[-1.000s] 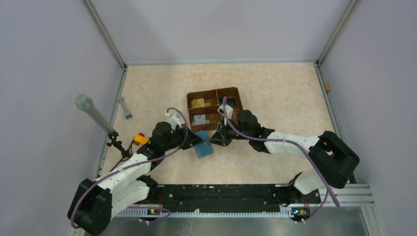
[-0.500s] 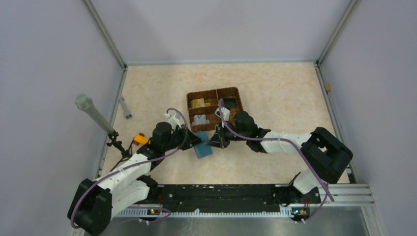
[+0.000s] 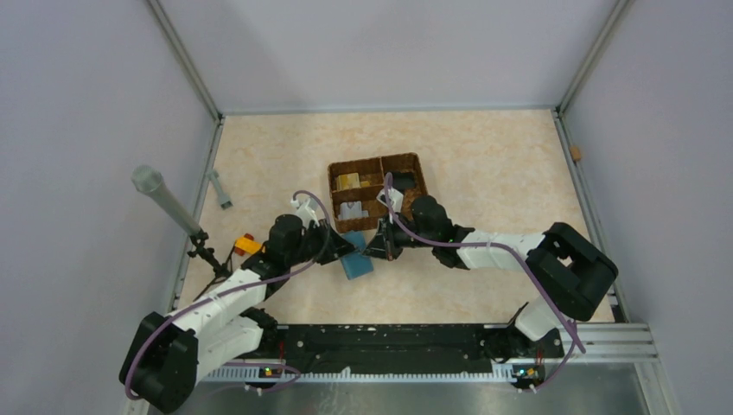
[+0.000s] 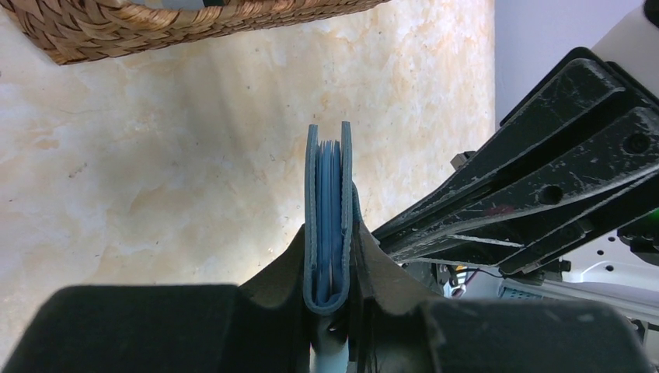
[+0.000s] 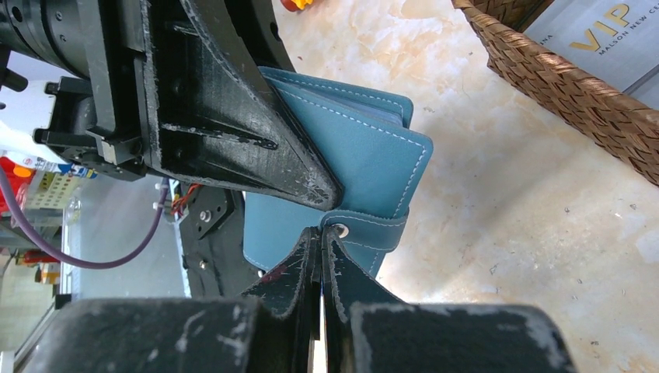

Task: Put the credit cards into the card holder
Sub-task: Close the card holder.

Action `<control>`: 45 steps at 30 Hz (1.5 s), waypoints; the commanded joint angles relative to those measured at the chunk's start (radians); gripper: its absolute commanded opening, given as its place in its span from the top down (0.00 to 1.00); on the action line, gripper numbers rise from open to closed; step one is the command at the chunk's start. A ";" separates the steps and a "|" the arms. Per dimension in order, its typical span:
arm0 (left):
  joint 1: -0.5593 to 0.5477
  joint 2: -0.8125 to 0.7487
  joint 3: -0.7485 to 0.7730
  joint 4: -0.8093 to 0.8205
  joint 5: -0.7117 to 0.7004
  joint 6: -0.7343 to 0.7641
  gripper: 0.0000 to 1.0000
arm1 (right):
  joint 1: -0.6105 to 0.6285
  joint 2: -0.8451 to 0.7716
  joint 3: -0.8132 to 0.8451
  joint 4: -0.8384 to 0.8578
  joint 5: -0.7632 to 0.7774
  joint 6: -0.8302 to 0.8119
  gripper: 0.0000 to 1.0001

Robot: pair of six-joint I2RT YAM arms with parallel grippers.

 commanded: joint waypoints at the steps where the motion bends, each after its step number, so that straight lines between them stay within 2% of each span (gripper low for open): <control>1: -0.003 0.028 0.044 0.026 -0.016 -0.010 1.00 | 0.025 0.004 0.019 0.093 -0.030 0.014 1.00; 12: -0.002 0.067 0.045 0.027 -0.026 -0.022 1.00 | 0.033 0.051 0.015 0.108 -0.031 0.034 1.00; 31: -0.002 0.045 0.024 0.057 -0.006 -0.029 1.00 | 0.038 0.095 0.014 0.100 -0.036 0.030 1.00; 45: -0.003 0.021 -0.018 0.171 0.137 -0.027 1.00 | 0.038 0.147 0.017 0.179 -0.075 0.054 1.00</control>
